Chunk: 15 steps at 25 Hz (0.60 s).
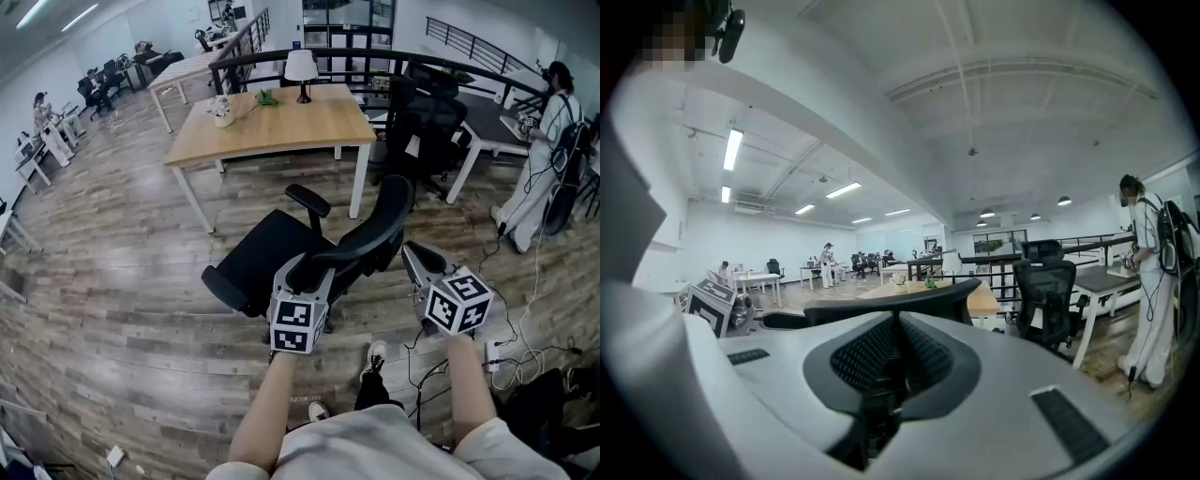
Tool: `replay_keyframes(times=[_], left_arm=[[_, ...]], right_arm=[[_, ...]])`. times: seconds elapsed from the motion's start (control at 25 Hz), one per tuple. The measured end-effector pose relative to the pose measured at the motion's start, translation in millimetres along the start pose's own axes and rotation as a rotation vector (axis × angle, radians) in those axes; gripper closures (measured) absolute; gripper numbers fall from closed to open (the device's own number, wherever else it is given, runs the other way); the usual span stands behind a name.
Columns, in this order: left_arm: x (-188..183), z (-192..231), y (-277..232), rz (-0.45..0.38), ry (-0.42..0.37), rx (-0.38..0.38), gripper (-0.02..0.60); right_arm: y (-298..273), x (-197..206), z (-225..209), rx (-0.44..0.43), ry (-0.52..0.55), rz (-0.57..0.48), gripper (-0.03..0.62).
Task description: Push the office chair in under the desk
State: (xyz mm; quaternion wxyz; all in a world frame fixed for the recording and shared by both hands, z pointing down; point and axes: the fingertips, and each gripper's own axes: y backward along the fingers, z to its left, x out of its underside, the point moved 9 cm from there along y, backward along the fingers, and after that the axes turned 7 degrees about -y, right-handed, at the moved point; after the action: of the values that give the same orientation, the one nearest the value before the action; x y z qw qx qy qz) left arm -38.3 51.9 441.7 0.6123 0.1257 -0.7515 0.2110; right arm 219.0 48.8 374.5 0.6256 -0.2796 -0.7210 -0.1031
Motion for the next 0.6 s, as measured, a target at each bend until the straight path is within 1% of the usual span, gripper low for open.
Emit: replay_keyframes(times=[0.12,0.24,0.32,0.36,0.48,0.6], left_arm=[[-1.2,-3.6,-6.8,0.044,-0.03,-0.028,0.328],[0.1,-7.0,-13.8,0.071,-0.04,-0.065,0.328],[2.0,-6.9,-15.5,0.075,-0.039,-0.084,0.332],[2.7,-6.4,-15.6,0.075,-0.041,-0.093,0.356],[3.0,-5.5,-15.3,0.075,-0.05,-0.112,0.35],[3.8,-3.9,-15.8,0.078,-0.047,-0.109,0.35]], right_arm=[[0.0,0.0,1.8,-0.01,-0.003,-0.001,0.553],[3.4,0.8,0.2,-0.009,-0.007,-0.002,0.553],[6.0,1.6,-1.3,-0.003,-0.008,-0.002,0.553],[7.2,1.8,-2.0,0.0,-0.008,-0.001,0.553],[9.6,1.7,-4.4,0.01,-0.011,0.0,0.553],[8.3,2.7,-5.5,0.013,-0.016,-0.004,0.553]])
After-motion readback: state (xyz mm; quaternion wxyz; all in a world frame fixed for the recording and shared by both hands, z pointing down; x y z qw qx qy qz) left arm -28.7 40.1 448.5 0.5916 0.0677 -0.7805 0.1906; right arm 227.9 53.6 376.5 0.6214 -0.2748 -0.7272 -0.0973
